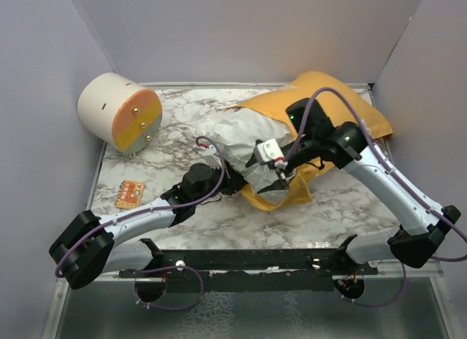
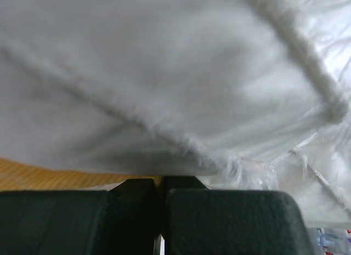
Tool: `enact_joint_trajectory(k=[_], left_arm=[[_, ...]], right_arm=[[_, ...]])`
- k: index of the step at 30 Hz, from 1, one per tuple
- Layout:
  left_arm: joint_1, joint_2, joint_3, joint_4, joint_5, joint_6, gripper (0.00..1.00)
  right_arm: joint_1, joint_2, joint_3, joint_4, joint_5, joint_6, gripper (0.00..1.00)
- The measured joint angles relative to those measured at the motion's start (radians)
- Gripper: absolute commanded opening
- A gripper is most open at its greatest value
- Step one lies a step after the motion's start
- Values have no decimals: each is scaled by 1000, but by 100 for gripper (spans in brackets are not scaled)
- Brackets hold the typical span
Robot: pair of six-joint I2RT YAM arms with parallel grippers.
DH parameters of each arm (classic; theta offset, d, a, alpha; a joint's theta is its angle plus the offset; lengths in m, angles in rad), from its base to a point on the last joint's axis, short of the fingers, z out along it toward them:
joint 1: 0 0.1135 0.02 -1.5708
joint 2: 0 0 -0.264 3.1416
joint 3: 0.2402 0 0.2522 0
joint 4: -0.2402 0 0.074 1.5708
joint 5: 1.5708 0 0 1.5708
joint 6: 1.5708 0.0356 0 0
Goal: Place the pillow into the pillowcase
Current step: Stuff the pillow into the pillowcase.
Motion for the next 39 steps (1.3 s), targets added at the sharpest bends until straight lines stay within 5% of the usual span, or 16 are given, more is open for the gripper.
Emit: enact_joint_trajectory(k=[3,8,15,26,39], left_arm=[[-2,-1,0,-20,2,8,0],[-2,-23,-4,-29,2,16,0],[-2,-39,-27,-31,10,20,0],[5,-290,-143,-95,-51,26,0],[3,-361,-225,-233,-51,-36,0]], right_arm=[[107,23,-55,32,51,27,43],[119,34,-213,93,192,59,38],[120,56,-366,260,474,148,14],[-53,130,-406,753,891,200,13],[-51,151,-646,888,708,226,20]])
